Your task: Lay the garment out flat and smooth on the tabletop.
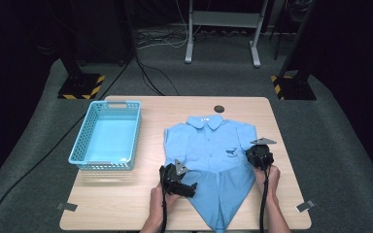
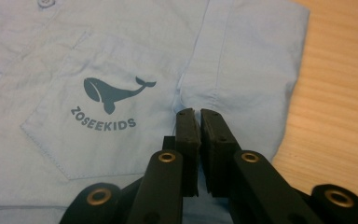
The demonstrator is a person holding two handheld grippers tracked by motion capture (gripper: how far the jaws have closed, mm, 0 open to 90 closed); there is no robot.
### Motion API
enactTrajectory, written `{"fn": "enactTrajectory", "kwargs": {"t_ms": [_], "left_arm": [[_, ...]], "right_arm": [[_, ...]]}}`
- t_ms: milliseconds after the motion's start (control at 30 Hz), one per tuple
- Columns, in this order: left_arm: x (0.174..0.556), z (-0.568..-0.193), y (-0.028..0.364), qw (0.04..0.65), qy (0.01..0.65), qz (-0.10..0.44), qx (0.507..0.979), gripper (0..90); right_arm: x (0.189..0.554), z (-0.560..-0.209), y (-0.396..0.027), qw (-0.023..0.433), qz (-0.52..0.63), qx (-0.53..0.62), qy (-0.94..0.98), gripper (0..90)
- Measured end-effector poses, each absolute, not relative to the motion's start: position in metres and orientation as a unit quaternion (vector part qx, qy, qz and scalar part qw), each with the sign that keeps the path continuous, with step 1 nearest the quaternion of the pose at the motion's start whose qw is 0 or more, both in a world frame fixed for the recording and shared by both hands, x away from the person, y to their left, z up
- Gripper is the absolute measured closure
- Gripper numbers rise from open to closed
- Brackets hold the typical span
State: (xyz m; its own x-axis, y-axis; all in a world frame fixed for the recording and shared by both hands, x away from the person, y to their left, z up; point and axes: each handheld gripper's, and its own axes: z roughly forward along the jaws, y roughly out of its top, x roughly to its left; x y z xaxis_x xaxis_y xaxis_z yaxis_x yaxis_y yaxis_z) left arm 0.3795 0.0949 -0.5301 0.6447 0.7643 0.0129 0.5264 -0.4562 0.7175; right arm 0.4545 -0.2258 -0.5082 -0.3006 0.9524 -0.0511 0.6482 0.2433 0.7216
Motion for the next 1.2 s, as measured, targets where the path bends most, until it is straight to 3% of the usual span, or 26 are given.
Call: {"fn": "enactTrajectory", "kwargs": {"t_ms": [433, 600, 867, 1033, 1200], "left_arm": [[0.379, -0.530, 0.095, 0.351, 0.386, 0.170, 0.836, 0.3], [0.379, -0.530, 0.095, 0.351, 0.386, 0.170, 0.836, 0.3], [0.380, -0.530, 0.095, 0.351, 0.386, 0.170, 0.836, 0.3], [0.379, -0.530, 0.095, 0.351, 0.386, 0.170, 0.836, 0.3], [0.379, -0.530, 0.095, 0.351, 0.386, 0.170, 0.836, 0.3]], "right_arm": [[0.445, -0.491, -0.256, 0.303, 0.310, 0.550, 0.714, 86.2], [0.443, -0.492, -0.273, 0.305, 0.311, 0.570, 0.696, 85.5], [0.436, -0.503, -0.299, 0.290, 0.310, 0.611, 0.668, 77.3], [0.423, -0.500, -0.309, 0.289, 0.325, 0.627, 0.646, 63.2], [0.413, -0.494, -0.300, 0.294, 0.332, 0.619, 0.648, 34.5]]}}
